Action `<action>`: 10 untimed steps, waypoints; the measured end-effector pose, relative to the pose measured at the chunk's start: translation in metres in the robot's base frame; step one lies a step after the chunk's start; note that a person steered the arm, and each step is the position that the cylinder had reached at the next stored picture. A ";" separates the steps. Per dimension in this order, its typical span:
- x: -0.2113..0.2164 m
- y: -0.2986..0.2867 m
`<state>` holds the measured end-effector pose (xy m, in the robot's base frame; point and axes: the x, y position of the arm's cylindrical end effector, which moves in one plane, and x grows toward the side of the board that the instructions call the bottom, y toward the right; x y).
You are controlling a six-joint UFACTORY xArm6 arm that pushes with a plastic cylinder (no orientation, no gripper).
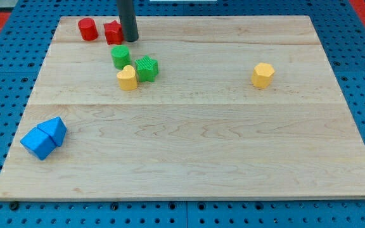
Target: Move the heart to the left side of the hexagon
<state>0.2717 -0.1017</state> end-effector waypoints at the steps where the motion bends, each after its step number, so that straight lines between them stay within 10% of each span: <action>1: 0.014 0.029; 5: 0.093 0.236; 8: 0.180 0.054; 10: 0.132 -0.072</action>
<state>0.4039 -0.1735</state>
